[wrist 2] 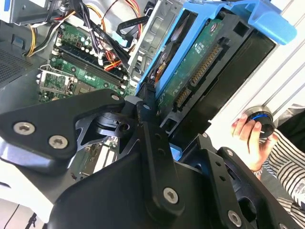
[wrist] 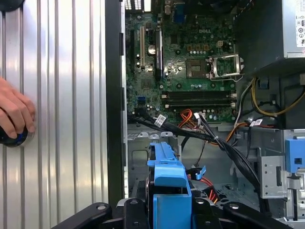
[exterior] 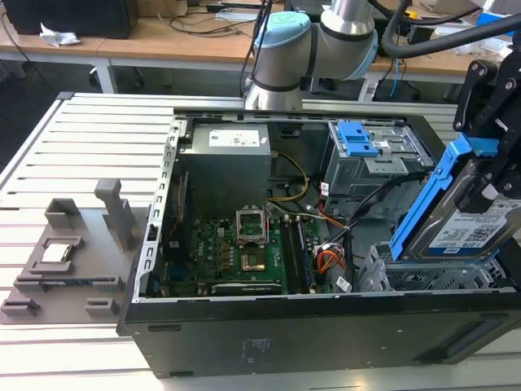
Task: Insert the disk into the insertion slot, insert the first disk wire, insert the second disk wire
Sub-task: 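Insert the disk into the insertion slot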
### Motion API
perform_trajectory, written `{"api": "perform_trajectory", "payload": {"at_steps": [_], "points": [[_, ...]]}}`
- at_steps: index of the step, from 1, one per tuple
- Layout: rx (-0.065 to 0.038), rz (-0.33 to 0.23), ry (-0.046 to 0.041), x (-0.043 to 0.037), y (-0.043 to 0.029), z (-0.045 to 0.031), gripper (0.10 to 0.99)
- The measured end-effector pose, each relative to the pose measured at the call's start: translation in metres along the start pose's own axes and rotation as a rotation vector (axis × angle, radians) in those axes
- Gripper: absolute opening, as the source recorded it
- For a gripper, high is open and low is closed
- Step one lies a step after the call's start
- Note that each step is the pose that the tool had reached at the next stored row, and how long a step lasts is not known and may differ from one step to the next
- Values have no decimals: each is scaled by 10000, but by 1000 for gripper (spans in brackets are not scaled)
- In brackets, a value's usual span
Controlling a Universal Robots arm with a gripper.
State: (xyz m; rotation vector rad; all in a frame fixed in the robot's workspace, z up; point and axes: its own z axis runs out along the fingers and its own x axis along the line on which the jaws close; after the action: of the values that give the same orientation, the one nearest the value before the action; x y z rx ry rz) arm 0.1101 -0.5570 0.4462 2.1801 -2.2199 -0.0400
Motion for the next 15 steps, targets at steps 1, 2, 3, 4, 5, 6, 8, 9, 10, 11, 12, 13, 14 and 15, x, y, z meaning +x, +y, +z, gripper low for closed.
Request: {"api": "perform_trajectory", "payload": {"at_steps": [1, 2, 3, 4, 5, 6, 8, 9, 10, 11, 12, 13, 14, 15], "points": [[0, 1, 0, 0, 0, 12, 361], [0, 1, 0, -2, -1, 30, 361], [0, 0, -3, -5, -2, 44, 361], [0, 0, -6, -12, 0, 53, 361], [0, 0, -9, -18, 1, 61, 361], [0, 1, -15, -28, 3, 71, 361], [-1, 0, -25, -45, 7, 87, 361], [0, -1, -26, -49, 7, 94, 361], [0, -1, -26, -54, 8, 103, 361], [-1, -1, -25, -58, 8, 112, 361], [-1, -1, -26, -65, 8, 128, 361], [-1, -1, -26, -69, 8, 134, 361], [-1, -1, -26, -78, 9, 144, 361], [-1, -4, -25, -96, 16, 156, 361]]}}
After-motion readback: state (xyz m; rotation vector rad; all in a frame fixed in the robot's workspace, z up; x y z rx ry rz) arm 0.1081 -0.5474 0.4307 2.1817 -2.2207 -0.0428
